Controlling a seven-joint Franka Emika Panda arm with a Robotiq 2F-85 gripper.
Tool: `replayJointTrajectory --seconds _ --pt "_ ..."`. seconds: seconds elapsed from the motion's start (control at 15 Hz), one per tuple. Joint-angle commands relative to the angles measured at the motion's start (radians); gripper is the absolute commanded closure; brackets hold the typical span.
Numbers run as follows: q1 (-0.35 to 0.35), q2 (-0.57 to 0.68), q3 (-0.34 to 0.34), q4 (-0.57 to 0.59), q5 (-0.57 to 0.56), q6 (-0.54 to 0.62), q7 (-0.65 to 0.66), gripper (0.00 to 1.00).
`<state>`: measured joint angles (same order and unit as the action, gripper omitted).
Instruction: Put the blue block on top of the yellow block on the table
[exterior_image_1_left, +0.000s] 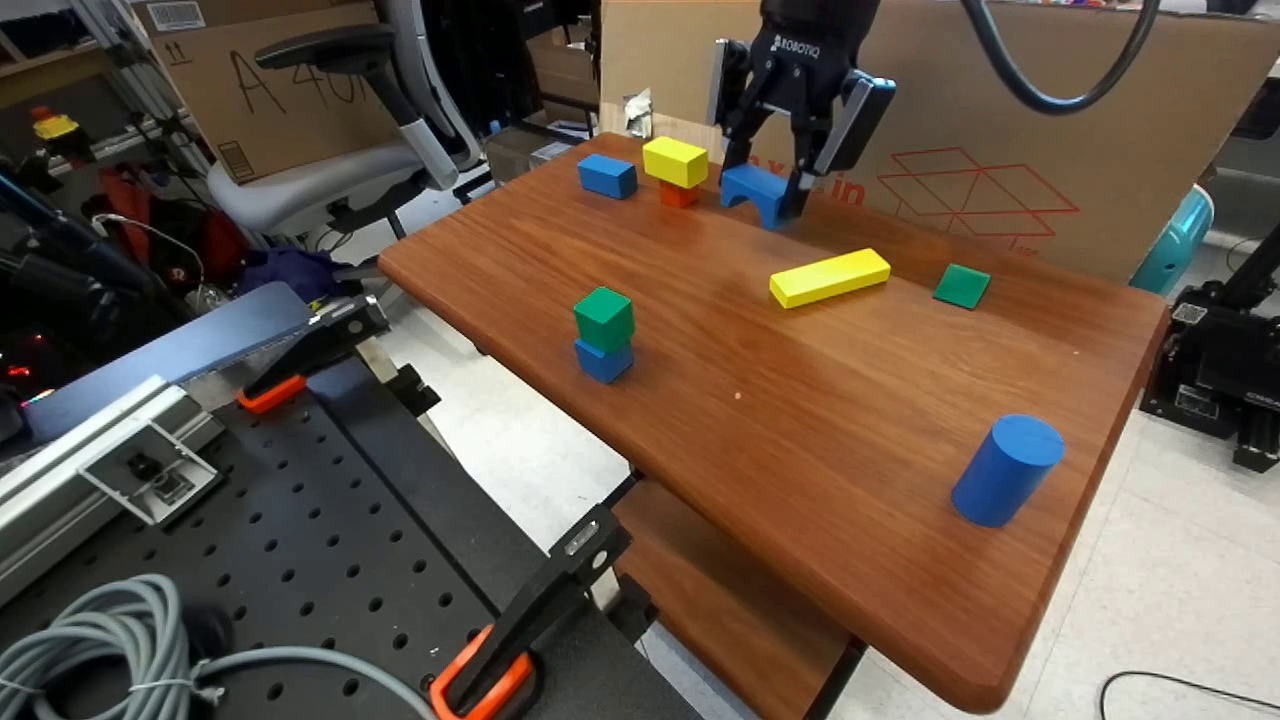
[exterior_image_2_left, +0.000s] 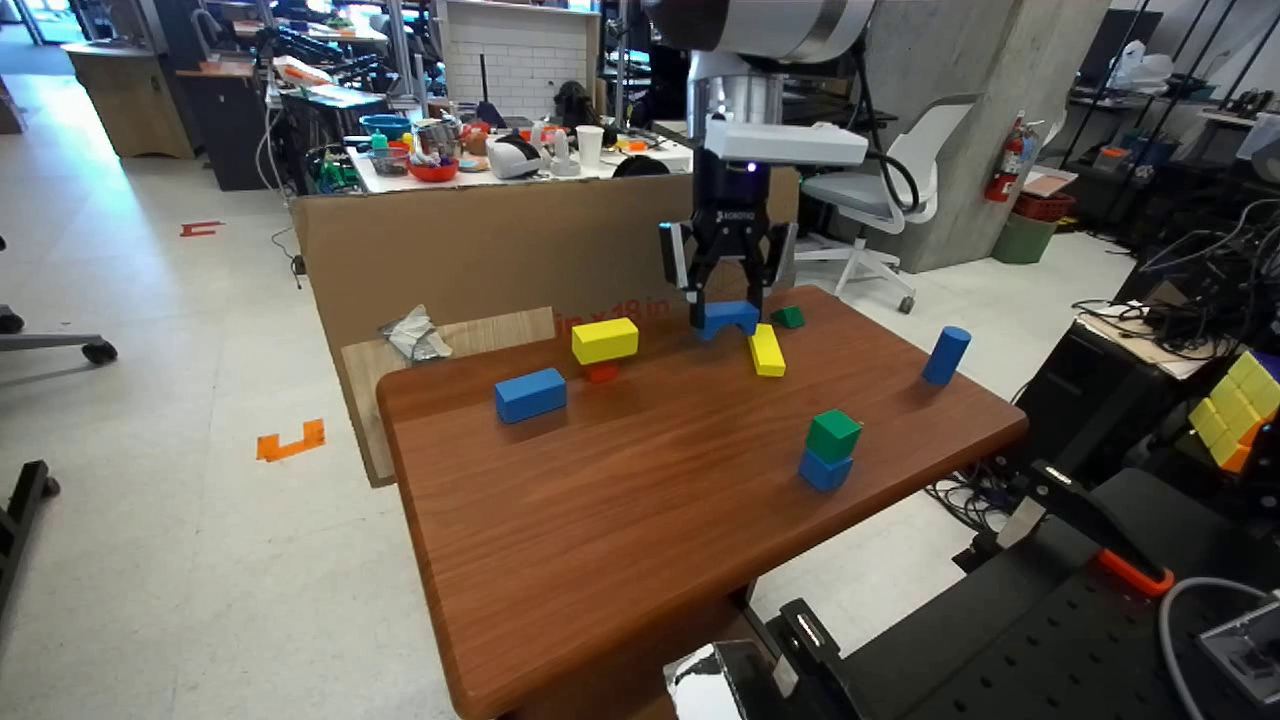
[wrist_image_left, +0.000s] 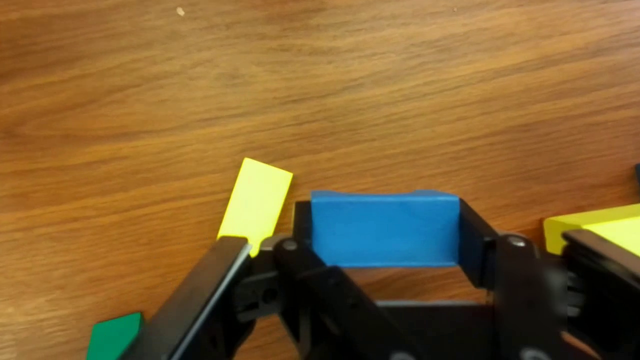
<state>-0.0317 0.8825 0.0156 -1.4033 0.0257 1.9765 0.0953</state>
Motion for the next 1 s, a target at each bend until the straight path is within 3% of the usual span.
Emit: replayJointTrajectory --seconds 0.0,0.93 --pt "0.026 0.039 -0.012 0.034 -0.023 0.037 -0.042 0.58" --pt "0.055 0.177 -0.029 0.194 -0.123 0.007 -0.124 0.58"
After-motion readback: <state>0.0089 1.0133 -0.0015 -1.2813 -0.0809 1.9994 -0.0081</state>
